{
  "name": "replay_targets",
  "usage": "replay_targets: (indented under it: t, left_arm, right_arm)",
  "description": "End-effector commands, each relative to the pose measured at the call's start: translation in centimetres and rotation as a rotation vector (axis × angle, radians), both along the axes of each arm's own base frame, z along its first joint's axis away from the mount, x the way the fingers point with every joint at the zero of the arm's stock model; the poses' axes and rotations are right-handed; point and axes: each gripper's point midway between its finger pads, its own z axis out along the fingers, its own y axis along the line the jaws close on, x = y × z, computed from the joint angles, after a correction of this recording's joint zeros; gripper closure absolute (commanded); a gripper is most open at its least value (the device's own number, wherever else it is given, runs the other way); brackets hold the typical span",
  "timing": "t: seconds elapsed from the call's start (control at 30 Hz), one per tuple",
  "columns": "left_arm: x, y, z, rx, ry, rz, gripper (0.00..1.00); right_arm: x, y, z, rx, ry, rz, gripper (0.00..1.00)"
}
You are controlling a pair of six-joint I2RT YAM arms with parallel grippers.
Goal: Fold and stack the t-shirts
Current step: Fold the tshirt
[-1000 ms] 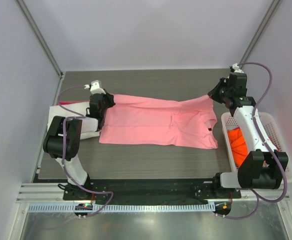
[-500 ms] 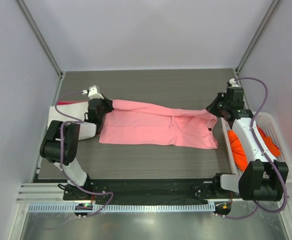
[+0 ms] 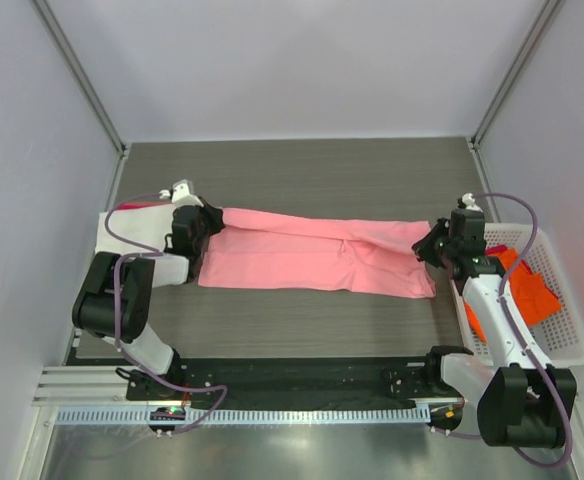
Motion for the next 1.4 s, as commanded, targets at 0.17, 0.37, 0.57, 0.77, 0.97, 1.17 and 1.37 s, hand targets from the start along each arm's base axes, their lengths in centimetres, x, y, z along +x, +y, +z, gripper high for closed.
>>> replay_targets:
  t: [0.17, 0.37, 0.57, 0.77, 0.97, 1.17, 1.37]
  left_arm:
    - [-1.1, 0.7, 1.3, -0.049, -0.026, 0.038, 0.95]
    - [-2.0, 1.3, 1.7, -0.059, -0.032, 0.071, 0.85]
    - [-2.5, 2.2, 2.4, -0.059, -0.039, 0.116, 0.84]
    - [-2.8, 2.7, 2.2, -0.051, -0.027, 0.142, 0.87]
    - [-2.4, 1.8, 3.5, -0.046, -0.031, 0.092, 0.82]
    - [-0.5, -2.4, 4.6, -0.051, 0.01, -0.038, 0.77]
    - [0.6, -10.2, 5.1, -0.032, 0.096, -0.207, 0.73]
  right_arm:
    - [-2.5, 0.1, -0.7, 0.059, -0.08, -0.079, 0.75]
    - [-2.8, 0.7, 0.7, 0.06, -0.152, -0.035, 0.53]
    - [-0.2, 3.8, 1.3, 0.089, -0.091, 0.139, 0.54]
    - [3.5, 9.7, 0.5, 0.015, -0.046, 0.261, 0.55]
    - [8.6, 12.2, -1.1, -0.007, 0.011, 0.294, 0.57]
    - [11.9, 14.6, -3.0, 0.012, 0.058, 0.336, 0.61]
    - [12.8, 17.0, -5.8, -0.021, 0.125, 0.385, 0.73]
